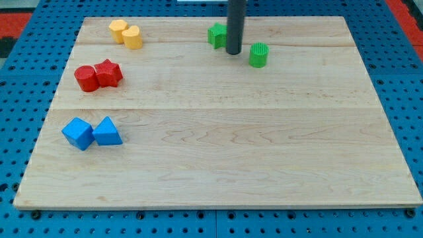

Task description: Slightly push the green star to the right

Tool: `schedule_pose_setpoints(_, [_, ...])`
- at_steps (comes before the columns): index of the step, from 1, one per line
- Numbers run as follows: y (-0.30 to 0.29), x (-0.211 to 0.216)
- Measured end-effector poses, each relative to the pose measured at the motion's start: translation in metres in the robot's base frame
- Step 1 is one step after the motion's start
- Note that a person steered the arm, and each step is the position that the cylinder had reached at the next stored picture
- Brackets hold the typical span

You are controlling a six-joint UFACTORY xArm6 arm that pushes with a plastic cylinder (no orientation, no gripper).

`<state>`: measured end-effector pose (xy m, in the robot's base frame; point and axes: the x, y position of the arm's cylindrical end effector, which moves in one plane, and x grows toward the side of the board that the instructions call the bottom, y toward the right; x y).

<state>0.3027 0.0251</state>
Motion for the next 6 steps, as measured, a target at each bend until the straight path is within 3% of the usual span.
schedule_pose_setpoints(2, [0.101,-0.011])
schedule_pose_setpoints(3, [0.044,-0.029])
schedule_pose_setpoints(4, [0.018,-0.087])
schedule_pose_setpoints(5, [-0.098,-0.093])
schedule_pose_setpoints(6, [-0.115,-0.074])
